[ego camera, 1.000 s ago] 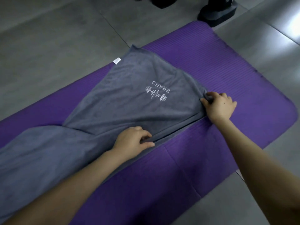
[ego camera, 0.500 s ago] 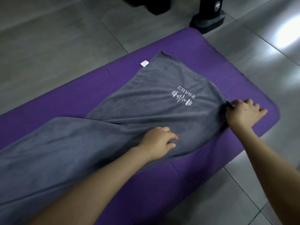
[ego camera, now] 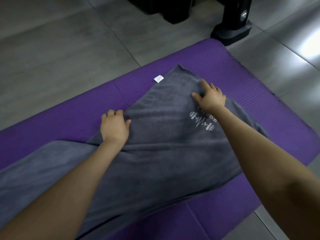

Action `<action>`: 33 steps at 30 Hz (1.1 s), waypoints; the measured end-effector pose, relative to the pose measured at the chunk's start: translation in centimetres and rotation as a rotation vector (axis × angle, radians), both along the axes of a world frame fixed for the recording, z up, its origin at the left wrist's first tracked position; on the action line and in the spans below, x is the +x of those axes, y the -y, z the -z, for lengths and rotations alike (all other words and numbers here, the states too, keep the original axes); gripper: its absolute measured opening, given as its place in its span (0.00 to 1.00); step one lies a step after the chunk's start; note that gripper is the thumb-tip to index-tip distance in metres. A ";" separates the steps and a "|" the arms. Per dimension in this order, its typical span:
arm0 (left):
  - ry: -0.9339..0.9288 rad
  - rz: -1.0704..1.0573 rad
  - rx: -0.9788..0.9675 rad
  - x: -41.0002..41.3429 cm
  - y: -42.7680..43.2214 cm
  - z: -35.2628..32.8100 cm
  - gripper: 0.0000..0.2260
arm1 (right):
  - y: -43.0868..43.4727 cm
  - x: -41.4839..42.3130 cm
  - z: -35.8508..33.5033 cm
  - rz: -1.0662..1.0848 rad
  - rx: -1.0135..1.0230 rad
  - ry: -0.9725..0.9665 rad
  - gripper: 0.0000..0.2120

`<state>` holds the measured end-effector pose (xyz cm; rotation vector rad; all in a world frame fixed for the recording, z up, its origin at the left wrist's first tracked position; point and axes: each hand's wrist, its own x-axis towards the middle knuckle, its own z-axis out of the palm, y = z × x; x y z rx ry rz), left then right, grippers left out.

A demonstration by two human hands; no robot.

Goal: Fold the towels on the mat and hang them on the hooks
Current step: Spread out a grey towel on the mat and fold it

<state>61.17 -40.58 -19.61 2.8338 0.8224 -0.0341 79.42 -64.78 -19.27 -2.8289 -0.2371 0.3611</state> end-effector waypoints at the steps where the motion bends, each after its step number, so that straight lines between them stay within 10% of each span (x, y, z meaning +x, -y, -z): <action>1: 0.008 -0.024 -0.030 0.5 -0.3 0.2 0.18 | -0.3 0.6 0.3 -0.006 -0.037 -0.015 0.34; 18: 0.351 -0.041 -0.196 11.1 -2.0 -3.5 0.07 | 0.7 6.7 -1.7 0.305 0.246 0.338 0.14; 27: 0.312 0.285 -0.185 0.1 2.4 -0.7 0.10 | 9.1 -3.0 0.3 0.185 -0.013 0.304 0.28; 33: 0.183 0.415 -0.382 -12.3 5.6 -0.7 0.11 | 11.1 -17.9 -0.4 -0.333 0.271 0.433 0.16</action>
